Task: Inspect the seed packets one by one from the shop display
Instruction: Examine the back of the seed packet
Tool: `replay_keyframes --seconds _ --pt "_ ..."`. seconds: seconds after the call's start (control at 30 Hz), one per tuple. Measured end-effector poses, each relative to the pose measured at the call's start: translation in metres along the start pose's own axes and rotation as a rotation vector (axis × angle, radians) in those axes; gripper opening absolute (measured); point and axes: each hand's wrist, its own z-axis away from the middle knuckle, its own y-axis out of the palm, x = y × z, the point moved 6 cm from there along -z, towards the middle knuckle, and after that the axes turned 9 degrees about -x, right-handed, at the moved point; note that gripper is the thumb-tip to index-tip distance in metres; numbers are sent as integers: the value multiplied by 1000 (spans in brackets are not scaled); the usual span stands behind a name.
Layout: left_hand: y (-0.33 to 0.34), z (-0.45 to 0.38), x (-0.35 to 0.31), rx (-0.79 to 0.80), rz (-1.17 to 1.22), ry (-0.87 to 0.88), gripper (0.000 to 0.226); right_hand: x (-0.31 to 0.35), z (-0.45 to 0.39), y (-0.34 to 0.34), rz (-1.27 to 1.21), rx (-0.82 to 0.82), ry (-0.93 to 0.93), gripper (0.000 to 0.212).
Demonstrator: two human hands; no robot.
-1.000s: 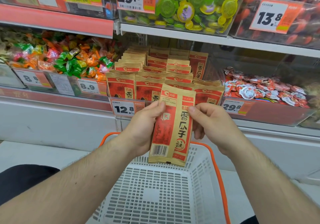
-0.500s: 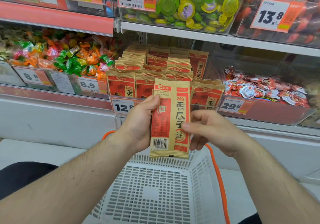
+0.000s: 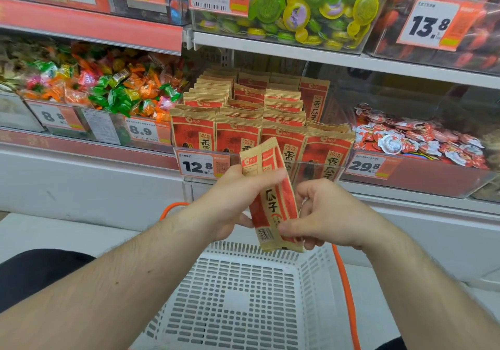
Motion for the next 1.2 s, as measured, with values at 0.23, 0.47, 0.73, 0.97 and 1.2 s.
replay_keyframes --seconds 0.23,0.47,0.73,0.97,1.2 --pt "7 1 3 140 -48 24 52 7 1 -16 -188 -133 -93 35" --pt "17 3 6 283 87 6 56 11 -4 -14 -333 -213 -116 27" --pt "16 2 6 291 104 -8 54 12 -3 -15 -370 -220 -140 25" --pt "3 -6 -1 184 255 -23 28 8 8 -4 -32 87 -120 23" --pt "-1 -8 -2 172 306 -5 14 7 7 0 28 128 -102 18"
